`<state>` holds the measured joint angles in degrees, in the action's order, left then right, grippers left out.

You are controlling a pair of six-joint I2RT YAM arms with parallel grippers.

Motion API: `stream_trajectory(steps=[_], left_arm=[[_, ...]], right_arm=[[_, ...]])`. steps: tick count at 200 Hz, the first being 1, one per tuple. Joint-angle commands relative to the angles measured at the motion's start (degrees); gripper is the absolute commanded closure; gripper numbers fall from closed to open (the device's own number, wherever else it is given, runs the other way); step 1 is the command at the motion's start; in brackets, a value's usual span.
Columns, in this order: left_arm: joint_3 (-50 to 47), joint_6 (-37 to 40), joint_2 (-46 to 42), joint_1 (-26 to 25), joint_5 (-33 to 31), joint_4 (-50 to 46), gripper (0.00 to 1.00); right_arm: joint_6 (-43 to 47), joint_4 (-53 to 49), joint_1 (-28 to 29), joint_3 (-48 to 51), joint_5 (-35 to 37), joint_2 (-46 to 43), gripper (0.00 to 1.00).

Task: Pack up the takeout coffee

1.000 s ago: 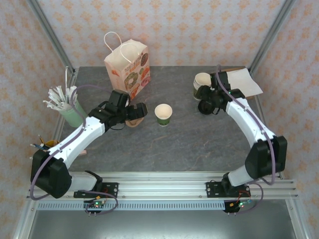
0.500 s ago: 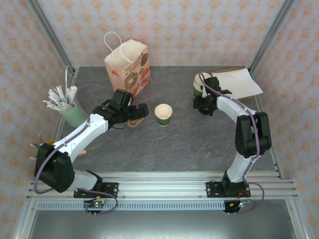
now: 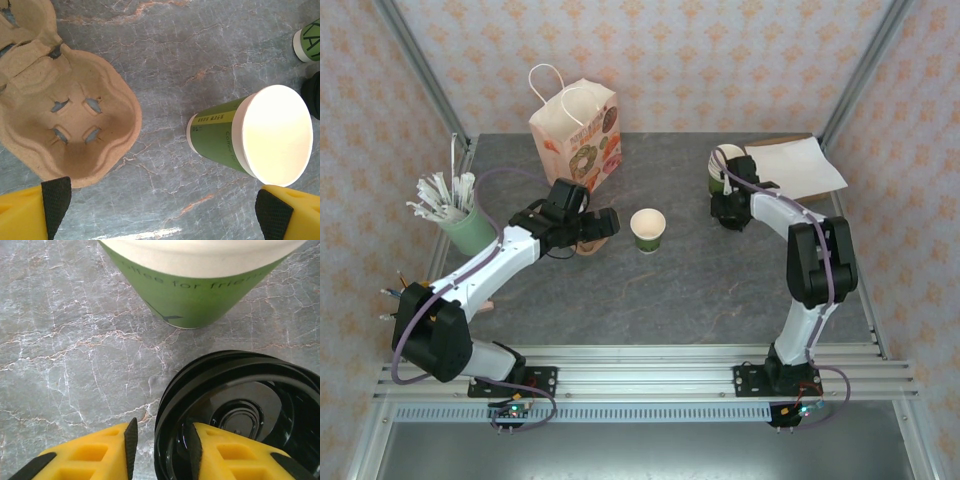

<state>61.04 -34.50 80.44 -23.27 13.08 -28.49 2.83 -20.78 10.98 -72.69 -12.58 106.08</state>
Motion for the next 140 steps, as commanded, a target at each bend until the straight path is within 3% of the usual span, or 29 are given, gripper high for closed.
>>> stream_trajectory(steps=[1, 21, 47, 74, 140], left_arm=[[1.5, 0.5, 0.6, -0.5, -0.8, -1.7, 0.0], [1.5, 0.6, 0.6, -0.6, -0.9, -1.7, 0.0], [1.6, 0.6, 0.7, -0.6, -0.9, -1.8, 0.0], [1.8, 0.8, 0.7, -0.7, -0.9, -2.0, 0.0], [3.1, 3.5, -1.2, -0.8, -1.3, -3.7, 0.0]], right_arm=[[0.4, 0.7, 0.1, -2.4, 1.5, 2.0, 0.68], [0.0, 1.2, 0.1, -2.5, 1.6, 2.1, 0.7], [-0.8, 1.2, 0.1, -1.8, 1.7, 1.6, 0.83], [-1.2, 1.7, 0.1, 0.2, 1.8, -1.1, 0.9], [1.0, -1.6, 0.1, 3.2, -1.3, -11.2, 0.97]])
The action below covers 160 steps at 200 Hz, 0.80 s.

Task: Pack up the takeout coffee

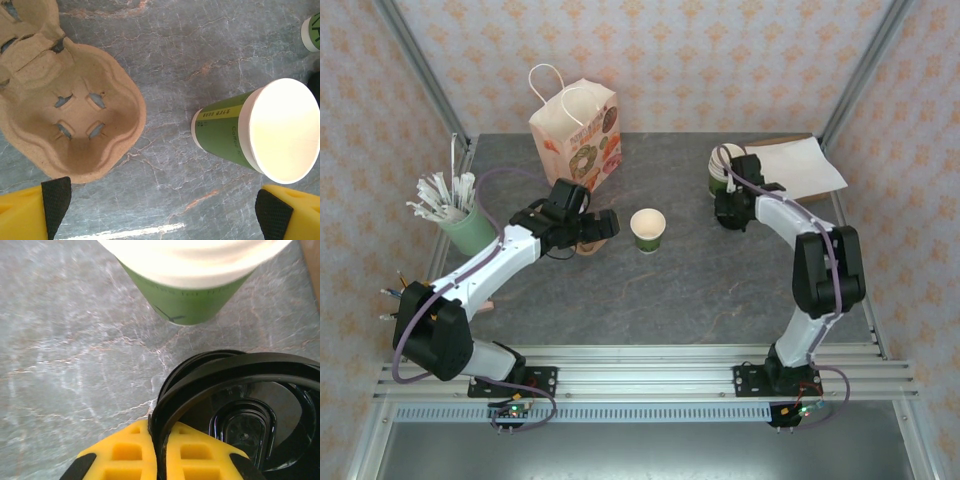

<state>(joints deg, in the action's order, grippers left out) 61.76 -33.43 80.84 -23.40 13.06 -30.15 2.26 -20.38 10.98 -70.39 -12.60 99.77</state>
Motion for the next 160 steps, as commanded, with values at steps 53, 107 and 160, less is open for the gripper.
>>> stream_trajectory(steps=[53, 107, 160], left_arm=[[2.9, 6.2, -3.8, -0.7, 4.1, -0.8, 0.0], [9.8, 11.7, -3.3, -1.2, 16.2, -4.3, 0.0], [18.4, 19.0, -2.4, -1.3, 24.1, -11.6, 0.07]], right_arm=[[6.3, -1.6, 0.5, 5.0, -13.7, -11.6, 1.0], [28.4, 3.7, 13.8, 11.2, -22.5, -24.5, 1.0], [52.0, 11.0, 25.2, 17.5, -18.2, -31.7, 1.0]])
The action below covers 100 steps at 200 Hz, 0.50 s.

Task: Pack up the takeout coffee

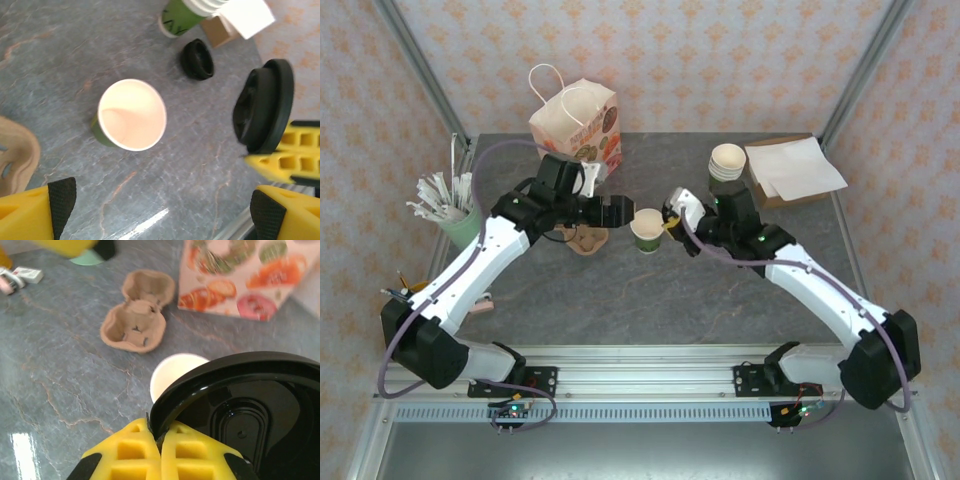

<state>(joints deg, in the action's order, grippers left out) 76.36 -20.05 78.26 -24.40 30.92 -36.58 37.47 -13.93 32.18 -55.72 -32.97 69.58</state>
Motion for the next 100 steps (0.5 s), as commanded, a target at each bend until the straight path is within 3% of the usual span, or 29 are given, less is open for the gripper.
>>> stream_trajectory(steps=[1, 38, 47, 72, 100], left_arm=[[3.9, 5.7, 0.2, -0.2, 6.5, -5.3, 0.07], [9.2, 13.4, 0.6, -0.6, 14.8, -10.8, 0.09], [10.4, 15.2, 0.8, -1.7, 11.9, -12.8, 0.11], [14.5, 16.1, 3.2, -6.7, -10.0, -17.9, 0.17], [20.5, 17.3, 8.5, -7.5, -9.3, -22.1, 0.23]], right_arm=[[17.3, 4.6, 4.2, 2.9, 2.4, -1.5, 1.0], [27.7, 2.6, 9.1, 2.0, 7.0, -1.5, 1.0], [28.4, 1.5, 9.4, 1.0, 7.0, -1.1, 1.0], [31.8, 1.2, 11.1, -0.2, 7.7, 0.0, 1.0], [37.7, -0.5, 12.7, -1.1, 9.7, 1.4, 1.0]])
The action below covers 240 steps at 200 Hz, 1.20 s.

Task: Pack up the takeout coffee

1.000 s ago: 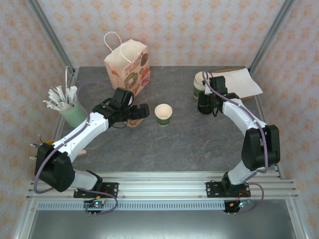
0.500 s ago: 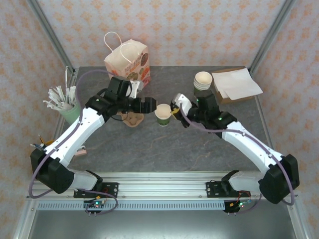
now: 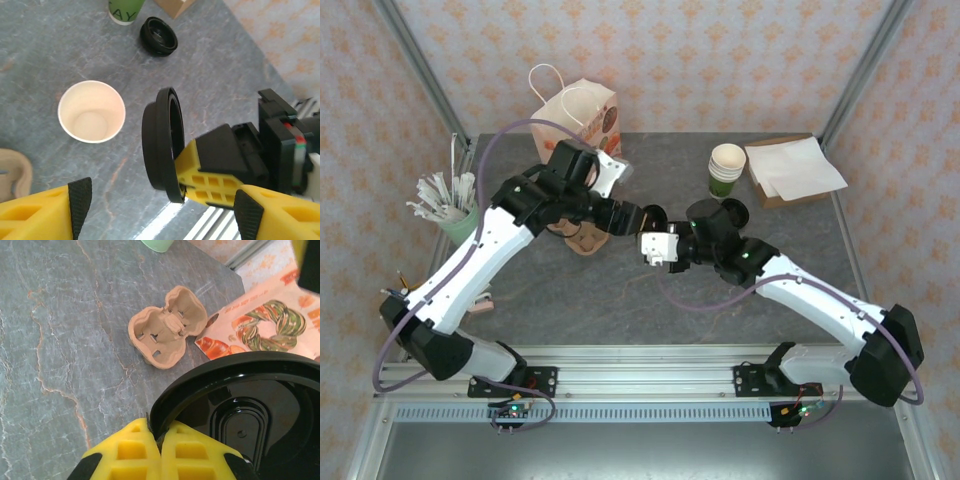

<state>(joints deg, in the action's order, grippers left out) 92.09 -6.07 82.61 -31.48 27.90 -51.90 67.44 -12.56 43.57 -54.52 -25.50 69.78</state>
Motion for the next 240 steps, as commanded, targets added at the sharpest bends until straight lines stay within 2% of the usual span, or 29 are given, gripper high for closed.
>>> stream_trajectory(steps=[1, 48, 62, 87, 107, 123, 131, 141, 149, 155, 161, 174, 192, 210, 221, 240], left_arm=[[4.9, 3.5, 4.4, -0.5, -6.2, -6.9, 0.23], [7.8, 5.6, 9.0, -3.5, -10.0, -10.2, 0.3], [6.6, 4.8, 8.6, -3.5, -11.6, -8.9, 0.35], [4.5, 3.9, 7.1, -3.5, -10.3, -6.1, 0.53], [2.7, 3.6, 5.9, -3.5, -8.4, -3.7, 0.72], [1.6, 3.3, 5.0, -3.5, -9.3, -2.6, 0.87], [1.0, 3.1, 4.6, -3.6, -10.2, -2.1, 0.92], [0.5, 2.6, 4.0, -3.5, -11.4, -1.2, 1.0], [-0.2, 2.1, 3.4, -3.5, -12.2, 0.2, 1.0], [-0.7, 1.5, 2.8, -3.5, -13.0, 1.6, 1.0], [-1.4, 0.5, 2.2, -3.5, -13.6, 3.3, 1.0], [-3.5, -2.5, 0.8, -3.5, -15.5, 8.0, 1.0], [-7.0, -9.3, -1.2, -3.5, -17.7, 15.6, 1.0], [-11.7, -18.7, -3.3, -3.5, -19.7, 24.1, 1.0], [-14.4, -24.9, -4.2, -3.5, -21.4, 27.9, 1.0], [-17.5, -32.2, -4.7, -3.6, -22.5, 32.5, 1.0]], right_arm=[[7.8, -1.9, 1.3, -2.4, 2.2, 1.2, 1.0], [6.3, -2.6, 1.5, -4.5, 1.8, 2.1, 1.0], [5.6, -2.0, 1.5, -4.2, 1.8, 1.9, 1.0], [5.0, -1.9, 1.5, -3.8, 2.2, 1.6, 1.0], [3.2, -1.9, 1.5, -3.8, 2.1, 1.2, 1.0], [-1.1, -1.4, 1.5, -4.0, 1.6, 0.7, 1.0], [-4.8, -0.5, 1.5, -4.1, 1.3, 0.2, 0.93], [-11.9, 0.9, 1.4, -4.6, 1.4, -0.7, 0.77], [-18.7, 1.3, 1.3, -5.5, 2.1, -1.5, 0.61], [-25.4, 1.1, 0.9, -6.5, 3.1, -1.7, 0.52], [-29.9, 0.9, 0.3, -7.4, 3.6, -2.5, 0.49], [-45.3, 1.2, -1.8, -8.8, 6.4, -4.8, 0.4], [-70.4, 1.9, -5.3, -9.2, 15.3, -6.8, 0.22], [-97.4, -0.6, -7.1, -7.6, 24.4, -7.5, 0.19], [-107.7, 0.9, -7.3, -5.7, 23.8, -7.6, 0.19], [-118.9, 12.5, -7.2, -0.8, 19.9, -7.3, 0.19]])
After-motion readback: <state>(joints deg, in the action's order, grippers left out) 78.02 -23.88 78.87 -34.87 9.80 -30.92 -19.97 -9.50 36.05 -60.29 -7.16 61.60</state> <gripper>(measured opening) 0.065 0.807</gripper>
